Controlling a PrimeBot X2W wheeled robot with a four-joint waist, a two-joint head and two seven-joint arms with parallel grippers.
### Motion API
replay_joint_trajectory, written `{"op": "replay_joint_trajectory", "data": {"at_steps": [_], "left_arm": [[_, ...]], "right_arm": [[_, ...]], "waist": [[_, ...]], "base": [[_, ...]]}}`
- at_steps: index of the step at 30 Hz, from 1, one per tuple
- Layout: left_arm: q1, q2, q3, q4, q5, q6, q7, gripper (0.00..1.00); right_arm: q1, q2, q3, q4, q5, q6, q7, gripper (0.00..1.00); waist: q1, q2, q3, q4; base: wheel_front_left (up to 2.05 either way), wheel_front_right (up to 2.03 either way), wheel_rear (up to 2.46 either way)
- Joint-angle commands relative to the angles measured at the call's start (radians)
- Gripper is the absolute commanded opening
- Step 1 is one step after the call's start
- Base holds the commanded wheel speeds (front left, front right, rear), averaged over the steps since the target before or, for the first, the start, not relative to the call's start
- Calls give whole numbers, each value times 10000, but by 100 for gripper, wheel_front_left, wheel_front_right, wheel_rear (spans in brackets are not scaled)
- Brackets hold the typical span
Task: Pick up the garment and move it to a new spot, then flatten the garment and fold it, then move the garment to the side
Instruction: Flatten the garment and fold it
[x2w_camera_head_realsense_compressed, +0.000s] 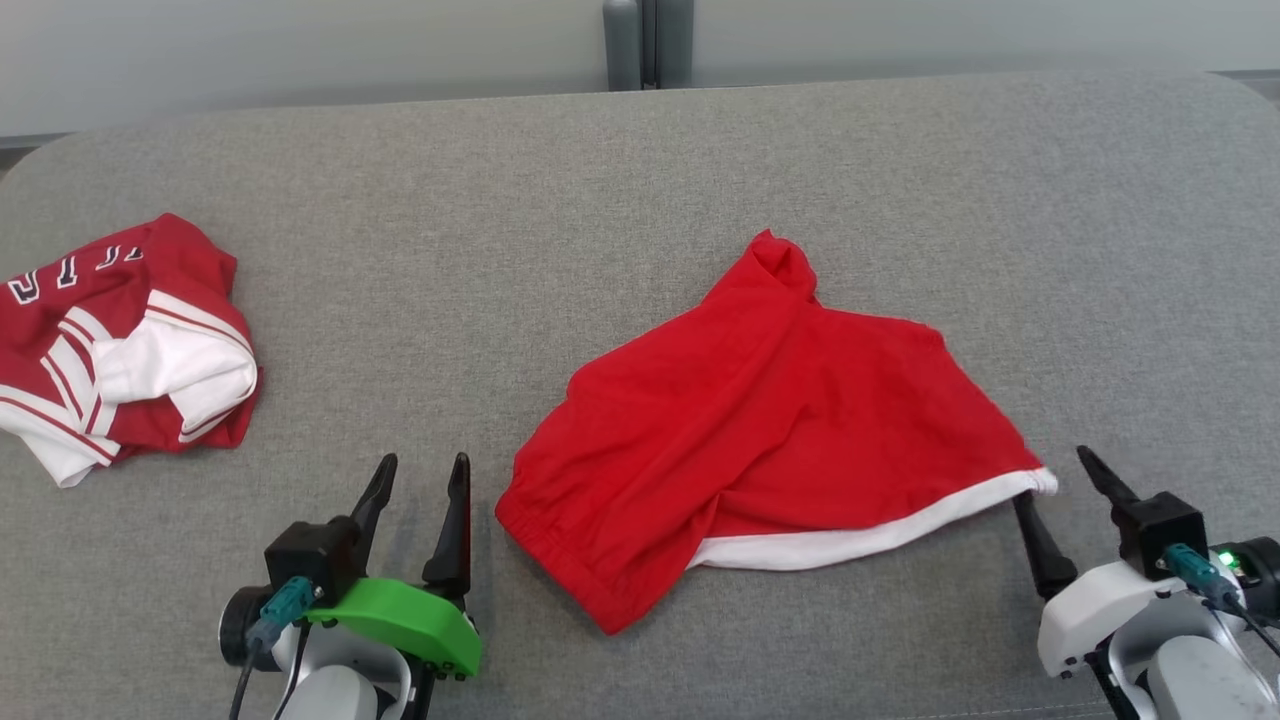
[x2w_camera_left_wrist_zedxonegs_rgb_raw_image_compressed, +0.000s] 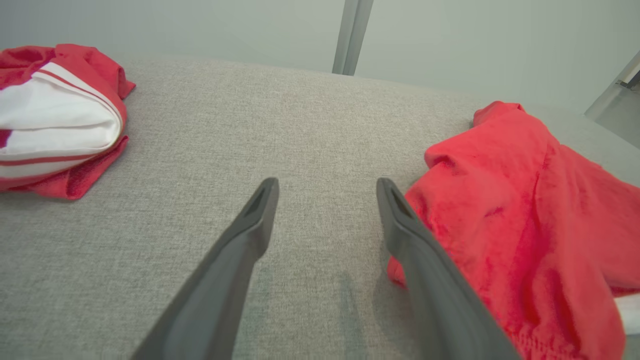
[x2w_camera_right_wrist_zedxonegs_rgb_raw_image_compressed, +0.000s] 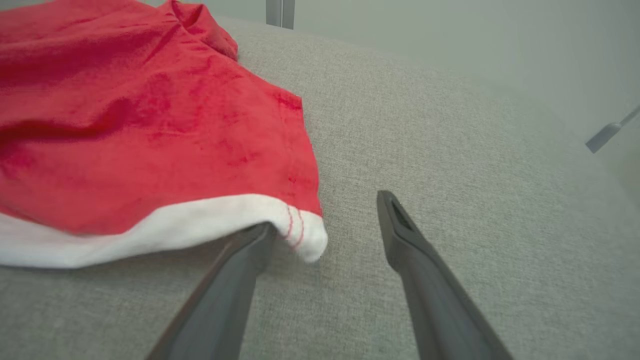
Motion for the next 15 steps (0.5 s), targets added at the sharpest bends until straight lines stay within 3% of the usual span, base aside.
{"op": "replay_joint_trajectory", "data": {"at_steps": [1, 8, 15], "left_arm": [[0, 34, -17, 139, -135, 37, -3, 100], [-775, 34, -253, 993, -681, -144, -3, 100], [-2118, 182, -1371, 2697, -1110, -179, -3, 100]], "right_arm": [[-49, -79, -249, -25, -125, -14, -30, 100], [-234, 98, -705, -328, -434, -16, -30, 100], [-465, 238, -686, -664, -484, -16, -30, 100]], "waist": [[0, -1, 7, 6], [0, -1, 117, -137], [0, -1, 285, -380]], "base": [[0, 0, 0], [0, 0, 0], [0, 0, 0]]}}
